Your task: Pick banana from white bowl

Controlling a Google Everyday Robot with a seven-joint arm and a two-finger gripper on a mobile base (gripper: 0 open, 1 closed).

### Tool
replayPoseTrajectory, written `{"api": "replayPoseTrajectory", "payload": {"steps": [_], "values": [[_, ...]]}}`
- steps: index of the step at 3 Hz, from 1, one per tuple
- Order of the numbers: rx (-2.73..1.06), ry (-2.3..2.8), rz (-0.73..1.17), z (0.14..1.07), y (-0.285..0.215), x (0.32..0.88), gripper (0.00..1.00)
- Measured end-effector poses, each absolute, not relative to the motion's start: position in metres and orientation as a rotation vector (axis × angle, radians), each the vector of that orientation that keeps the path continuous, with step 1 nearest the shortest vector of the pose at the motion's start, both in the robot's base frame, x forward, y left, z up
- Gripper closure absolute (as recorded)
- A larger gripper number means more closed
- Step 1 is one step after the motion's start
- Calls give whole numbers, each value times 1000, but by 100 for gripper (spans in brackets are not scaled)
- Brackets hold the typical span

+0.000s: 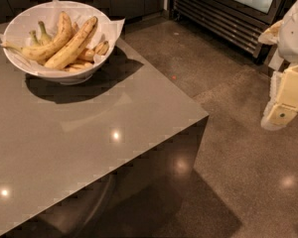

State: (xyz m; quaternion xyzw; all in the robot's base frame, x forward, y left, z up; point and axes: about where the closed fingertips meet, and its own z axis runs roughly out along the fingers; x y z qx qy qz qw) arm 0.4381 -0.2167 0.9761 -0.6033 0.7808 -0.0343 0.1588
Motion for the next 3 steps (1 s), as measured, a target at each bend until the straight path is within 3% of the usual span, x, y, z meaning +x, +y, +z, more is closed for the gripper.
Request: {"api": "replayPoseTrajectory", "payload": {"steps": [3], "values": [[-1774,2138,-92,997,-198,467,0]]}}
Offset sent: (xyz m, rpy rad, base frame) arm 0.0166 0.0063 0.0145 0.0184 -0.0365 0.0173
